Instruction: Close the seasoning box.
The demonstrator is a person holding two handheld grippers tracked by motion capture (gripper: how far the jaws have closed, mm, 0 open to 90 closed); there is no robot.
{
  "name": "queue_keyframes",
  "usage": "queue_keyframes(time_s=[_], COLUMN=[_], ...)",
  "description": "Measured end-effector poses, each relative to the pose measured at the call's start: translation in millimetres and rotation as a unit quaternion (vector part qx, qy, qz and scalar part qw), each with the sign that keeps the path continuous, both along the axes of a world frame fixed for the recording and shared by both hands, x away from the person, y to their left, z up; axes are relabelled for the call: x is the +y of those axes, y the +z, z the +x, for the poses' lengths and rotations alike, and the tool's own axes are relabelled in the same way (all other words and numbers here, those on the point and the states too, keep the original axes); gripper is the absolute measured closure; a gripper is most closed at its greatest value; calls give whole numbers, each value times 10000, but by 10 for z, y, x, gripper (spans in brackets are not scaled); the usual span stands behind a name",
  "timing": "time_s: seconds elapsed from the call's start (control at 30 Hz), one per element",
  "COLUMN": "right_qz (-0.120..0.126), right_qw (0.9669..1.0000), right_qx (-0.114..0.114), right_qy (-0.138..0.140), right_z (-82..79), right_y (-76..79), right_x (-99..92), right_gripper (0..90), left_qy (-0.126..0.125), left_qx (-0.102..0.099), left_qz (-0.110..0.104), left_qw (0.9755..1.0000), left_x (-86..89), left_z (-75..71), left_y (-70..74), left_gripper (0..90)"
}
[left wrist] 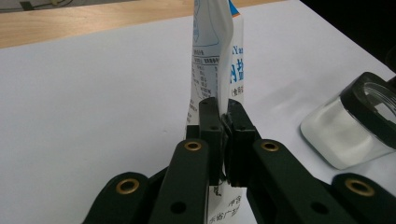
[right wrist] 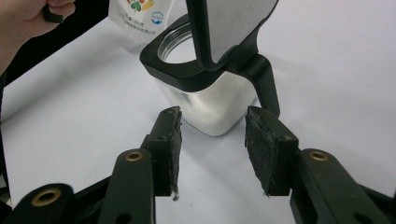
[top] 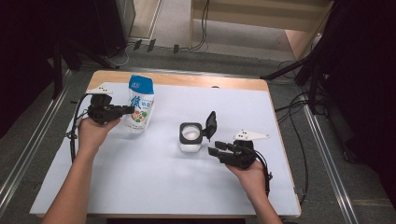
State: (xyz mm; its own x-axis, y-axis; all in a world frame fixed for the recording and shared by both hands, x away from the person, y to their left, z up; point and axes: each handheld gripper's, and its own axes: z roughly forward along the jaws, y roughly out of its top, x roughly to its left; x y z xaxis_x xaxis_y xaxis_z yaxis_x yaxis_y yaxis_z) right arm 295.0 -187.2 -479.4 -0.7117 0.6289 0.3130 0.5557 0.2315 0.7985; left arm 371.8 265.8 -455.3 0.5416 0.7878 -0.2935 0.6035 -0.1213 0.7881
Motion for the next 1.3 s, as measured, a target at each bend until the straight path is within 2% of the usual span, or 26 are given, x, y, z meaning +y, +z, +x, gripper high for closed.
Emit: queue_keyframes(time_s=[0.1,0.23,0.33,0.57,0.63,0.7,0.73,0.8,0.87,0.93,1.3], right_qz=[-15,5,18,52,43,39,46,38,19,24,75], right_qw=[10000,9999,9999,9997,9997,9997,9997,9997,9997,9997,9996], right_qx=[21,45,49,81,60,40,28,28,18,16,9], right_qy=[-51,-114,-163,-240,-239,-241,-233,-235,-233,-234,-274], right_z=[-6,-22,-30,-30,-22,-17,-14,-9,0,9,59], right_y=[-13,-26,-31,-31,-33,-30,-28,-24,-23,-21,-3], right_x=[-23,-55,-84,-126,-130,-131,-130,-124,-123,-126,-143], right_gripper=[570,570,570,569,570,572,572,572,572,571,571], left_qy=[59,116,67,-7,-21,-28,-57,-113,-173,-172,-398], left_qx=[-3,14,44,23,25,-49,-72,-111,-61,-68,-127], left_qz=[-104,-108,-162,-85,-27,229,288,200,29,-24,17], left_qw=[9999,9999,9998,10000,10000,9997,9995,9997,9998,9998,9991], left_x=[32,63,65,75,80,70,65,85,112,128,163], left_z=[24,45,46,0,-23,-48,-67,-85,-110,-134,-260], left_y=[-35,-58,-58,-56,-60,-54,-51,-56,-67,-76,-95], left_gripper=[889,889,888,884,880,879,879,877,874,872,861])
